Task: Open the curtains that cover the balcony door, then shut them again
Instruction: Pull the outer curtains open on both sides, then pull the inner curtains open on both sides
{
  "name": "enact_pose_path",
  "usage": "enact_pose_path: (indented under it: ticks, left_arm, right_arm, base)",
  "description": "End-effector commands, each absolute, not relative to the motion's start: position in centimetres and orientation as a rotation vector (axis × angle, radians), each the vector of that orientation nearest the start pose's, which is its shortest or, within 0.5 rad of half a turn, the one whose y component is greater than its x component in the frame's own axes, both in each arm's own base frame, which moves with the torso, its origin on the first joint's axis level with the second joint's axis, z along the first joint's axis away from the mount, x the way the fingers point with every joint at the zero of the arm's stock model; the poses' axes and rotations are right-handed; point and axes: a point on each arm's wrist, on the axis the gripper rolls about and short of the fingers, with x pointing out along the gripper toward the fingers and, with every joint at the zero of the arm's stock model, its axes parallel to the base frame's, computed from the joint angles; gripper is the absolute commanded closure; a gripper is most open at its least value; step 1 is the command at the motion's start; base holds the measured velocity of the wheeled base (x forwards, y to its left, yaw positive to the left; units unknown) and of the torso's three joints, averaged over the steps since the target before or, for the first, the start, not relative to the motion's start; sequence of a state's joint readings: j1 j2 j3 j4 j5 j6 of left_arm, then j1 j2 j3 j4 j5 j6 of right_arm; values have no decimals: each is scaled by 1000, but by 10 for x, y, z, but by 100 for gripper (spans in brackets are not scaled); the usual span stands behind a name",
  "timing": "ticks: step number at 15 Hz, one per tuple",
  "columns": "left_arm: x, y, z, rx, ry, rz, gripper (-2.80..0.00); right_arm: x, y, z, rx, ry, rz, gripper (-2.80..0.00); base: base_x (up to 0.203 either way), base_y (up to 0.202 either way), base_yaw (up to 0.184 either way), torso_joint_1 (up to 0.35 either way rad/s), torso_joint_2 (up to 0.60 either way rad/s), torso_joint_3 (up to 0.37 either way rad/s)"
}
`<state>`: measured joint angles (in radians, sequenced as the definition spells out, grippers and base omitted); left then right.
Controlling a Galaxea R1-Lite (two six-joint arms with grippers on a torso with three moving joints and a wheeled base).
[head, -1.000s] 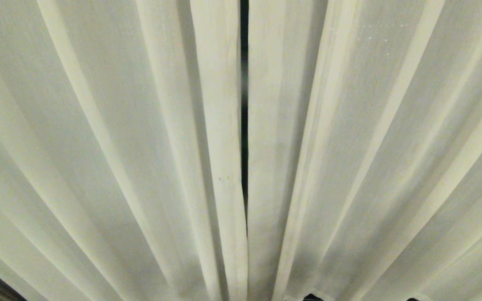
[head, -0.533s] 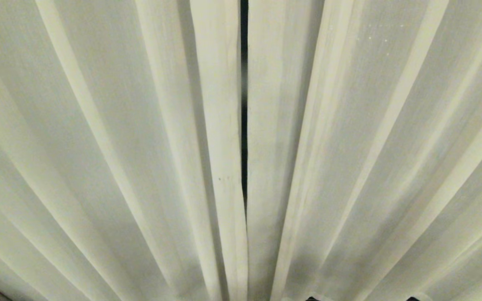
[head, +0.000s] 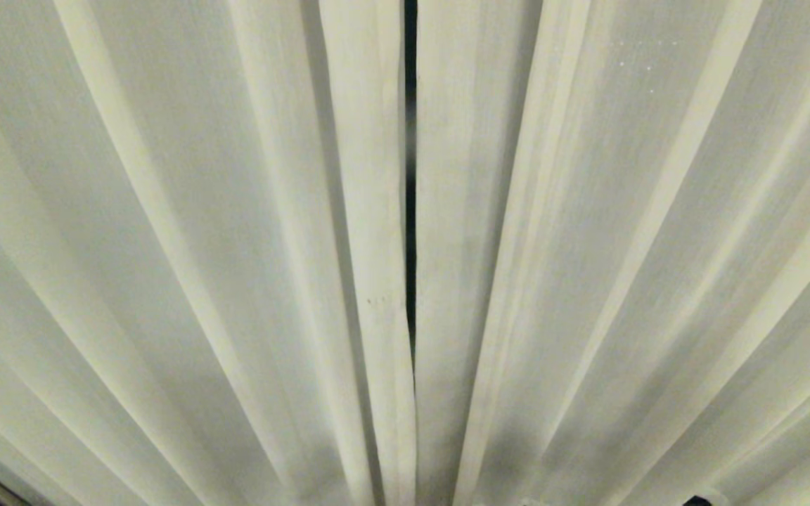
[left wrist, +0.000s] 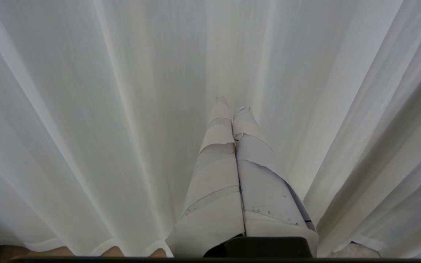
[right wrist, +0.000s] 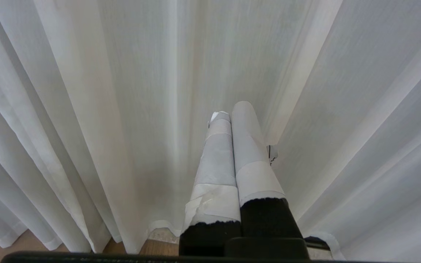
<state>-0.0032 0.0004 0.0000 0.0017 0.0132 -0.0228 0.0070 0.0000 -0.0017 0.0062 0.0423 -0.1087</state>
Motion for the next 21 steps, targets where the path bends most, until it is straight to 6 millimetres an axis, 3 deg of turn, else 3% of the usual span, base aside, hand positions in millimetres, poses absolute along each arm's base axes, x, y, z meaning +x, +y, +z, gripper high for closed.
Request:
enact_pose_path:
  ticks: [1, 3, 6, 10, 12, 14, 18, 19, 21]
  left_arm:
    - [-23, 0, 79, -28, -23, 6, 0]
    - [-28, 0, 102, -34, -105, -13, 0]
    - [-29, -3, 163, -26, -158, -129, 0]
    - [-3, -11, 256, 11, -164, -505, 0]
    - [17, -14, 284, 20, -144, -668, 0]
    - [28, -15, 296, 24, -134, -739, 0]
    - [28, -16, 293, 19, -125, -766, 0]
    - [28, -16, 293, 20, -127, -768, -280]
    - [30, -16, 294, 18, -120, -770, -280]
  right_arm:
    - [-23, 1, 75, -110, 3, 51, 0]
    - [-23, 1, 75, -110, 3, 51, 0]
    - [-23, 1, 75, -110, 3, 49, 0]
    - [-23, 1, 75, -109, 3, 51, 0]
    - [-23, 1, 75, -110, 3, 50, 0]
    - [-23, 1, 75, -109, 3, 49, 0]
    - [-23, 1, 75, -110, 3, 51, 0]
    - [-23, 1, 75, -109, 3, 50, 0]
    - [-23, 1, 75, -110, 3, 51, 0]
  base:
    - [0, 0, 0, 0, 0, 0]
    - [0, 0, 0, 0, 0, 0]
    - [0, 0, 0, 0, 0, 0]
    - [0, 0, 0, 0, 0, 0]
    - [0, 0, 0, 0, 0, 0]
    - [0, 0, 0, 0, 0, 0]
    - [0, 0, 0, 0, 0, 0]
    - [0, 0, 0, 0, 0, 0]
    - [0, 0, 0, 0, 0, 0]
